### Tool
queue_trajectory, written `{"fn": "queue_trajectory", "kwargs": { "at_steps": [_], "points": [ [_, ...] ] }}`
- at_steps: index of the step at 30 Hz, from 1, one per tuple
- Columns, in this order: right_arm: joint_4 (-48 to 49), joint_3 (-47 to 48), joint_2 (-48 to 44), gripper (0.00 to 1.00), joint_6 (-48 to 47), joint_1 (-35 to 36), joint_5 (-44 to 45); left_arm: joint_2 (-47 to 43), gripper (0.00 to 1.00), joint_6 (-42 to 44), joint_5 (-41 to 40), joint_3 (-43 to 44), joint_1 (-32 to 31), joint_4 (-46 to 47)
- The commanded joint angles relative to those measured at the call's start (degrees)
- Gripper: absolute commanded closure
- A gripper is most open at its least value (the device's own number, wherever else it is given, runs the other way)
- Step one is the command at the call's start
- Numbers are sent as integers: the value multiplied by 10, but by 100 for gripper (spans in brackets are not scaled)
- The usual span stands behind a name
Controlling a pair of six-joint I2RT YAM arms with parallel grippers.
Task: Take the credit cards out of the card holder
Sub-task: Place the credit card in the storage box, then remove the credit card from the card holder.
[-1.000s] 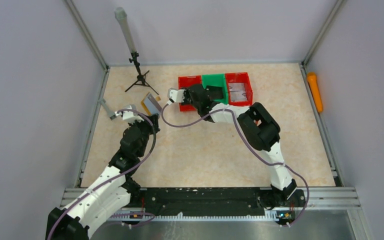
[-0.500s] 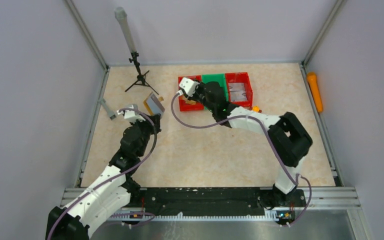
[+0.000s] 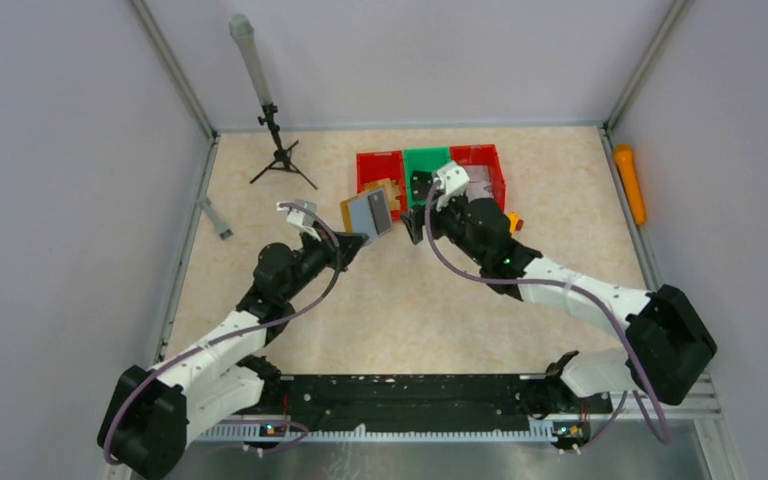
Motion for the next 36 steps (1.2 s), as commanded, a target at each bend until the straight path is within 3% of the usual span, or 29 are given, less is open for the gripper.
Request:
{"fn": "queue_trajectory", "kwargs": {
  "at_steps": [1,7,18,26,31,36],
  "points": [
    [29,-67,-57,20,174,-24,-27,37,100,-14,151,14,2,129],
    [166,-185,-109,15,314,-110,-151,85,100,-50,237,15,2,218],
    [463,-315,-85,11,440,-145,-242,169,100,-107,334,32,2,338],
    [481,-315,-71,10,457,-148,-251,194,100,-167,382,31,2,443],
    [412,-324,-117,9,428,-155,-184,186,100,-171,381,29,2,448],
    [437,-325,-105,9,432,-158,-212,183,100,-180,386,26,2,464]
  ]
}}
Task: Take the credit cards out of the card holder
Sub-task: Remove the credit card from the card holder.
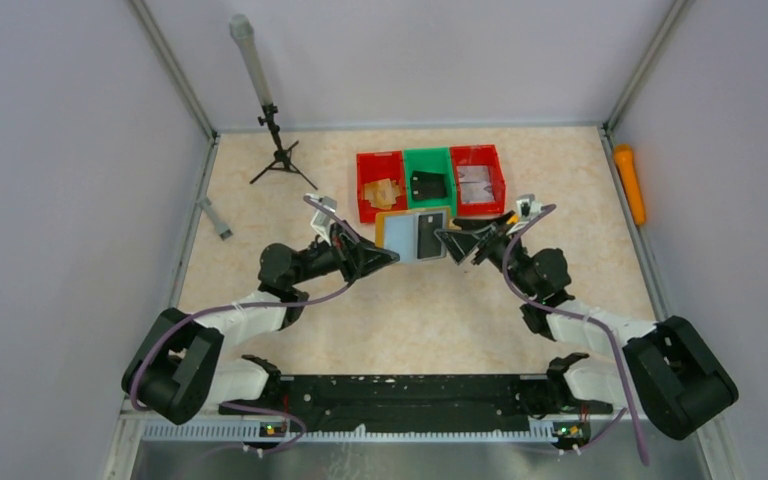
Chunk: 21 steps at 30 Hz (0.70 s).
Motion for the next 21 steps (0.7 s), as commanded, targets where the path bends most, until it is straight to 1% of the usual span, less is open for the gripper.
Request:
{"fn": "queue_trajectory", "kwargs": {
  "at_steps": [1,6,8,11,12,16,19,21],
  "points": [
    [50,-3,14,9,1,-5,-27,-9,100,-16,14,16,2,73],
    [172,-5,68,10,47,-5,-113,0,100,-29,13,12,2,103],
    [210,-6,80,13,59,-6,-135,3,100,-33,13,12,2,110],
    [243,-9,85,23,65,-5,-158,8,100,-39,14,14,3,116],
    [250,-9,86,25,69,-5,-163,10,100,-40,14,15,2,117],
    [278,-12,91,39,85,-5,-172,14,100,-35,12,16,2,112],
    [284,-16,86,50,85,-5,-168,13,99,-21,5,23,2,72],
    [275,-19,79,60,78,-6,-162,12,96,-14,3,27,2,53]
  ]
}}
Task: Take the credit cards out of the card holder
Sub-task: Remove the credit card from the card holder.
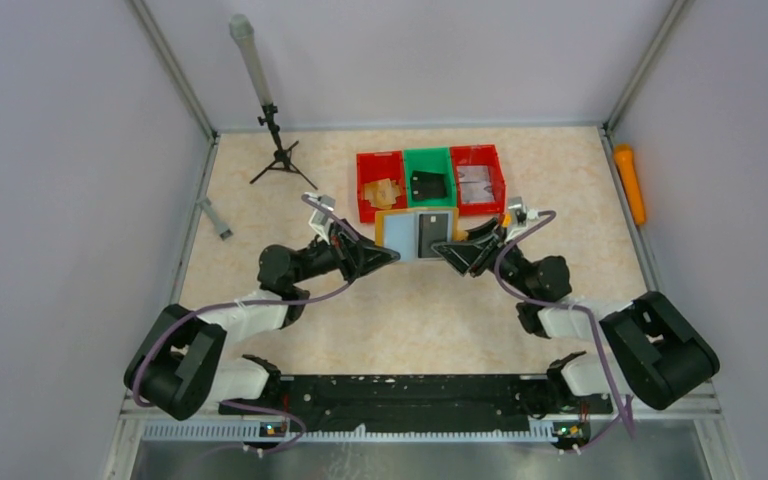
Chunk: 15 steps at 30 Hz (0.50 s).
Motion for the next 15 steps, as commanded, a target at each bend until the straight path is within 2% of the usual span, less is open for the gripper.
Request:
{"fn": "queue_trajectory", "kwargs": {
  "at_steps": [1,4,6,7,9,11,15],
  "points": [
    [61,-7,-12,63,-3,-5,-5,0,95,19,-8,25,2,-10],
    [41,-11,-28,69,-16,-5,9,-5,85,29,-22,24,2,-27],
    [24,-14,-38,74,-26,-6,22,-17,70,50,-39,26,2,-67],
    [9,-15,-44,78,-32,-6,32,-26,64,77,-57,29,2,-105],
    [-49,-10,-55,86,-47,-6,60,-53,51,134,-135,44,2,-271],
    [-106,0,-63,95,-65,-6,82,-71,47,189,-219,74,-1,-400],
    [-172,13,-69,99,-91,-6,110,-66,43,212,-253,96,-3,-462]
  ]
}}
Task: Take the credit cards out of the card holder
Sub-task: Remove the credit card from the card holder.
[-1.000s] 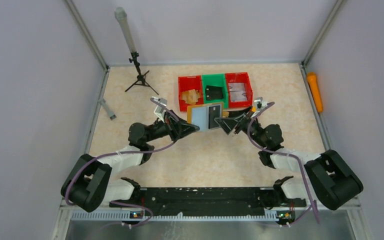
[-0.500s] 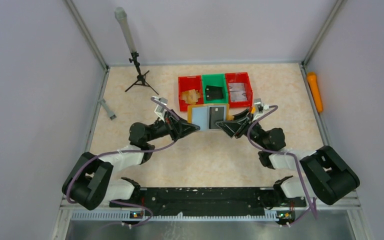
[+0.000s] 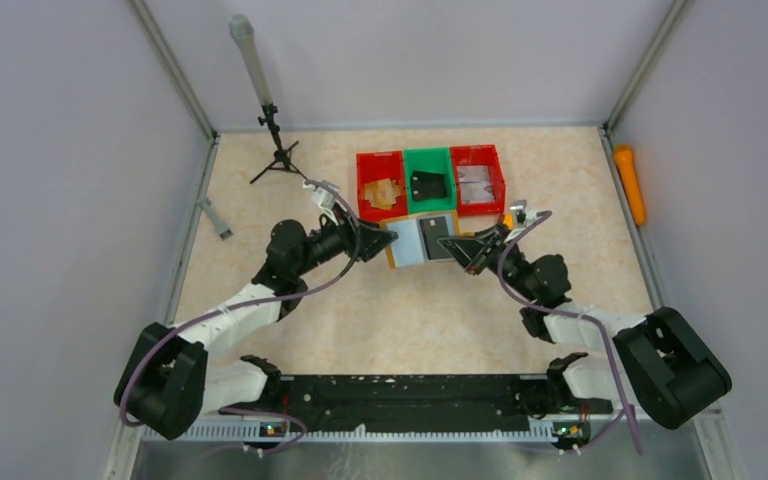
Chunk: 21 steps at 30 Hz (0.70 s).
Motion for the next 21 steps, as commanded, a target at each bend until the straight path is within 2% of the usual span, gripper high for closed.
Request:
{"fn": "queue_trajectory", "kwargs": {
  "at_steps": [1,4,6,12,15,21],
  "points": [
    [-89,31,-16,99,-46,-5,57,-8,43,65,-108,41,-4,-144],
    [-164,47,-16,98,-68,-5,101,-22,42,86,-182,52,-24,-198],
    [-185,46,-16,98,-68,-5,131,-33,45,99,-184,51,-35,-198],
    [-150,40,5,98,-49,-5,123,16,65,80,-34,47,-50,-92],
    [-111,39,22,98,-36,-5,93,66,69,49,23,66,-57,-54],
    [-38,34,53,99,-2,-4,42,111,69,11,50,76,-58,-14]
  ]
}}
